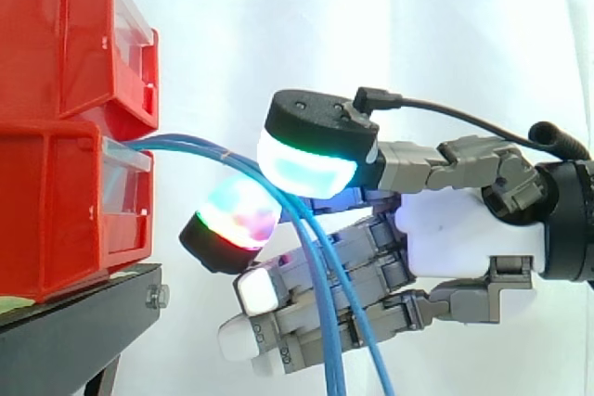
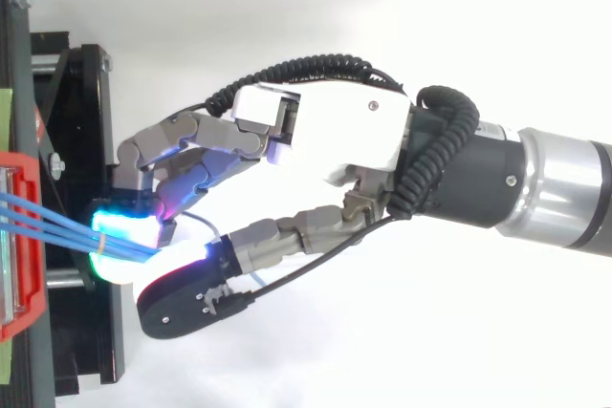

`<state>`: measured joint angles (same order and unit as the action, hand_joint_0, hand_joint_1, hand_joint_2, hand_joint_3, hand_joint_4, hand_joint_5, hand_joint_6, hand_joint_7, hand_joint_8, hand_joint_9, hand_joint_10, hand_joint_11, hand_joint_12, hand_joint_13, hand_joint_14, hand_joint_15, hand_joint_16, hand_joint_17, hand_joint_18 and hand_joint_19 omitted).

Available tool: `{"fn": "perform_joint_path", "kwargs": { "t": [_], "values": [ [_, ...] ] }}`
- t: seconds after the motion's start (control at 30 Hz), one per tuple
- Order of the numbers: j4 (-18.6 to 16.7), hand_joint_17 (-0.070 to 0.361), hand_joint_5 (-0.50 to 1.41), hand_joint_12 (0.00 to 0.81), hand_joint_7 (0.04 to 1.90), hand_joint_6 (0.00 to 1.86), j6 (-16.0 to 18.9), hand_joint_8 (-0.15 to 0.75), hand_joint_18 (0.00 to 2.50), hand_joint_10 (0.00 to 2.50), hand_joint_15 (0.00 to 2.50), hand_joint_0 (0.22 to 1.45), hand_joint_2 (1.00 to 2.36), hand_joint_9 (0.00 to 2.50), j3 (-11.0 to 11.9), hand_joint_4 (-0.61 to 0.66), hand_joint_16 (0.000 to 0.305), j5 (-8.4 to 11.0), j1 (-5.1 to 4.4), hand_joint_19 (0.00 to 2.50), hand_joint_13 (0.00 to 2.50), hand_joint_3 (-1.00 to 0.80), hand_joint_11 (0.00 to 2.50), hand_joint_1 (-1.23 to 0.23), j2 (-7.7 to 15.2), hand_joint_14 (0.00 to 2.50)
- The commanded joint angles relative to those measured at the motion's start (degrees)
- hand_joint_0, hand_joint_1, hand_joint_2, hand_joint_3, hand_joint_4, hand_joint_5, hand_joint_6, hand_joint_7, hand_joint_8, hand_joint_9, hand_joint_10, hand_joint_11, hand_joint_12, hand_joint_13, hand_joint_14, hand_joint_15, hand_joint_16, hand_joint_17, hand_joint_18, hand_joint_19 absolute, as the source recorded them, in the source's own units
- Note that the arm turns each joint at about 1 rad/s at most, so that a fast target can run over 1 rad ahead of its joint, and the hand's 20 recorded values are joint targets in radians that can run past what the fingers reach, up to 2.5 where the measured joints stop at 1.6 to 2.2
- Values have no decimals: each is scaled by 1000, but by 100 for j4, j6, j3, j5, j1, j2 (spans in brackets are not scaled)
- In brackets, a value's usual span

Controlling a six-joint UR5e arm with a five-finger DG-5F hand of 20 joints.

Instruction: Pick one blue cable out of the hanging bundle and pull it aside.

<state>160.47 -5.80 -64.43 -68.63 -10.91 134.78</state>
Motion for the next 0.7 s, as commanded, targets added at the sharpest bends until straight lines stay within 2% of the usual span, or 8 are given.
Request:
{"fn": "perform_joint_path", "kwargs": {
  "t": [0.0, 0.37, 0.53, 0.67],
  "values": [
    [107, 69, -130, 317, 1038, 861, 0, 270, 507, 16, 312, 570, 1010, 797, 0, 173, 31, -2, 1, 96, 712, -384, 610, -714, -75, 11],
    [151, 75, -113, 337, 1102, 839, -35, 283, 514, 14, 324, 541, 1005, 873, 62, 175, 33, 25, 28, 129, 730, -455, 609, -634, -92, 12],
    [142, 78, -95, 341, 1120, 825, -35, 285, 540, 15, 322, 536, 1001, 928, 62, 134, 35, 42, 28, 146, 747, -489, 611, -641, -92, 12],
    [142, 73, -80, 330, 1173, 828, -35, 275, 560, 16, 323, 582, 1012, 998, 70, 107, 33, 42, 28, 148, 768, -379, 608, -656, -92, 12]
  ]
}}
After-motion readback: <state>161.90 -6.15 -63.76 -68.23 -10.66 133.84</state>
